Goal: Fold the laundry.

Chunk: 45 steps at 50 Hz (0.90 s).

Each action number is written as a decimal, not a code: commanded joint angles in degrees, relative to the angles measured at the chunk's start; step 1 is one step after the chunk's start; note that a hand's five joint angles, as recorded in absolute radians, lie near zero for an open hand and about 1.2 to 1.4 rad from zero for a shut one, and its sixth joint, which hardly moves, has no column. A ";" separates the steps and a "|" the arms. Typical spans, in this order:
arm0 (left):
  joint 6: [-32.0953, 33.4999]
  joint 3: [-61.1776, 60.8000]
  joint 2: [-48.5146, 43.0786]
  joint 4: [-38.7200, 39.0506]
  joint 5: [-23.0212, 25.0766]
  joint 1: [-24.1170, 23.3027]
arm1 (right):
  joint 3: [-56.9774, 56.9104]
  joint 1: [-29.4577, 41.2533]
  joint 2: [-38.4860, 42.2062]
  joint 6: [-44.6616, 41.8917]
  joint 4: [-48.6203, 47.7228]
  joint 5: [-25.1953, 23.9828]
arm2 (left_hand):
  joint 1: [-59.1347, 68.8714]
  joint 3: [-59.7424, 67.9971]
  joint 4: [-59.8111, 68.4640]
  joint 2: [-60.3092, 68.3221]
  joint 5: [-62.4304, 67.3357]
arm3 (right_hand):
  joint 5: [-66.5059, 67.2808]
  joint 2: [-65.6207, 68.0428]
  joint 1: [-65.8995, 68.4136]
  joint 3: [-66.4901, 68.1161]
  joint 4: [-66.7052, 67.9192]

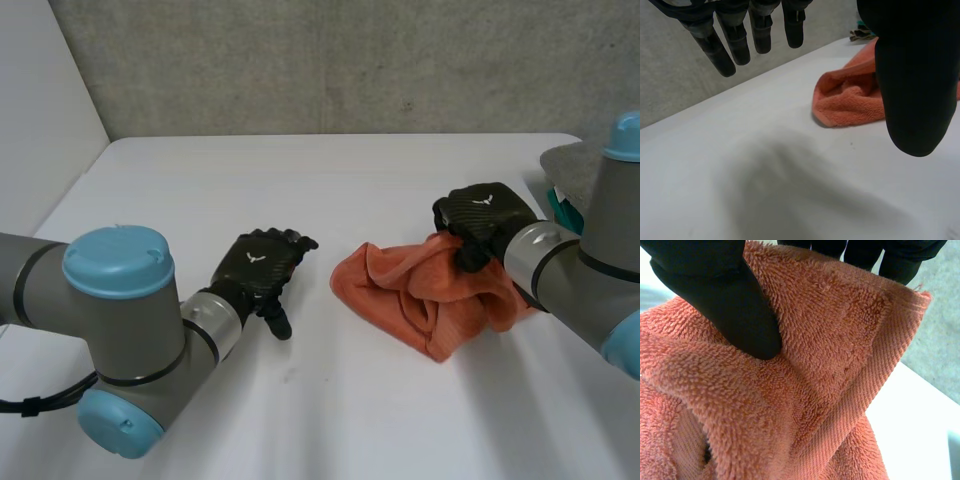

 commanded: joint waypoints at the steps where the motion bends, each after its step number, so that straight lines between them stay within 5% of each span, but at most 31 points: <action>1: -2.60 2.10 0.49 -2.39 0.06 1.76 | -3.12 2.03 -4.45 0.65 0.07 -0.62 | -1.39 -1.98 -1.48 -1.81 -2.95 | 13.96 12.96 16.76 12.06 11.52; 10: -13.85 10.79 -2.84 -10.29 2.16 4.05 | -10.42 6.69 -11.57 1.62 0.07 -4.92 | -1.39 -1.98 -1.48 -1.81 -2.95 | 13.96 12.96 16.76 12.06 11.52; 22: -36.42 25.12 -11.54 -29.01 10.86 4.66 | -14.99 10.65 -14.83 -0.40 -0.19 -7.65 | -1.39 -1.98 -1.48 -1.81 -2.95 | 13.96 12.96 16.76 12.06 11.52; 34: -41.98 27.59 -15.77 -29.90 13.84 3.18 | -14.03 11.70 -15.27 0.47 -2.21 -7.74 | -1.39 -1.98 -1.48 -1.81 -2.95 | 13.96 12.96 16.76 12.06 11.52; 37: -42.42 27.50 -15.33 -30.25 16.92 2.21 | -13.33 11.79 -15.01 1.26 -3.53 -7.74 | 30.98 30.40 30.89 30.56 29.42 | 13.96 12.96 16.76 12.06 11.52; 38: -42.34 27.50 -14.55 -30.17 18.32 1.68 | -12.72 11.62 -14.92 1.79 -4.58 -7.48 | 60.75 60.17 60.67 60.34 59.20 | 13.96 12.96 16.76 12.06 11.52; 39: -42.16 27.59 -13.93 -30.17 18.77 1.59 | -12.45 11.53 -14.57 2.05 -5.11 -7.39 | 68.53 67.94 68.44 68.11 66.97 | 13.96 12.96 16.76 12.06 11.52; 45: -38.65 26.89 -6.64 -28.85 10.54 4.57 | -10.95 6.26 -9.56 4.34 -7.66 -6.42 | 68.61 68.02 68.52 68.19 67.05 | 13.96 12.96 16.76 12.06 11.52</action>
